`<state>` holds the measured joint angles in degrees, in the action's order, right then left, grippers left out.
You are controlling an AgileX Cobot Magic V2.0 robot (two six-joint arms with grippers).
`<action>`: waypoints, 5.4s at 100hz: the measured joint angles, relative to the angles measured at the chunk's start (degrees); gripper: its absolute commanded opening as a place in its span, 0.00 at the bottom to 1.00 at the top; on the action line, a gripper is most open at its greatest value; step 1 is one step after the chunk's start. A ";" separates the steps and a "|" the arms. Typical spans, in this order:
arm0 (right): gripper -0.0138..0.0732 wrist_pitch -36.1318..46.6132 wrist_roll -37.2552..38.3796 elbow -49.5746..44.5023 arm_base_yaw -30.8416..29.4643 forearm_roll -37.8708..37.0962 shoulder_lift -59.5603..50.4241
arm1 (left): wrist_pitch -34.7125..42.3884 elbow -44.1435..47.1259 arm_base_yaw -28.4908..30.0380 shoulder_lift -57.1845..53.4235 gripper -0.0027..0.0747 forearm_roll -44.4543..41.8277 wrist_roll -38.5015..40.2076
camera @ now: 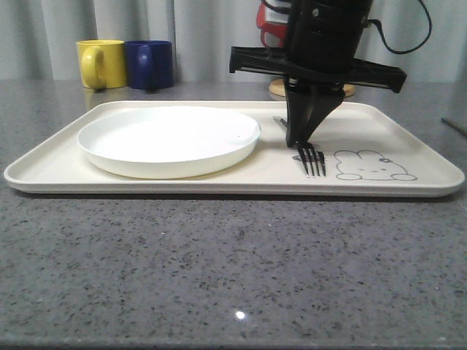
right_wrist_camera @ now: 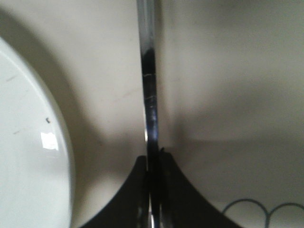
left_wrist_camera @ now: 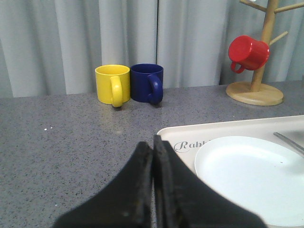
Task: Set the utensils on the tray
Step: 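Carry the fork onto the tray beside the plate and release it, then move the right gripper back and grasp the chopsticks, then place the chopsticks on the tray next to the fork, release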
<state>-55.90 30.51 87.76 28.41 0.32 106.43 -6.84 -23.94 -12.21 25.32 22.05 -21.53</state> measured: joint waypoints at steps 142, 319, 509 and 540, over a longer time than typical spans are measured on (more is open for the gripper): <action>0.52 -11.65 -22.02 1.29 -28.21 -1.48 -9.68 | 0.00 0.00 0.00 0.00 0.01 0.00 0.00; 0.08 -6.24 -16.63 -7.11 -24.07 3.91 -13.71 | 0.00 0.00 0.00 0.00 0.01 0.00 0.00; 0.52 -1.74 -18.00 -5.98 -17.32 4.45 -12.49 | 0.00 0.00 0.00 0.00 0.01 0.00 0.00; 0.52 -7.85 -27.91 -6.00 -34.21 3.67 -13.55 | 0.00 0.00 0.00 0.00 0.01 0.00 0.00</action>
<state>-63.74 2.60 81.75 -5.81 3.99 92.88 -6.84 -23.94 -12.21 25.32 22.05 -21.53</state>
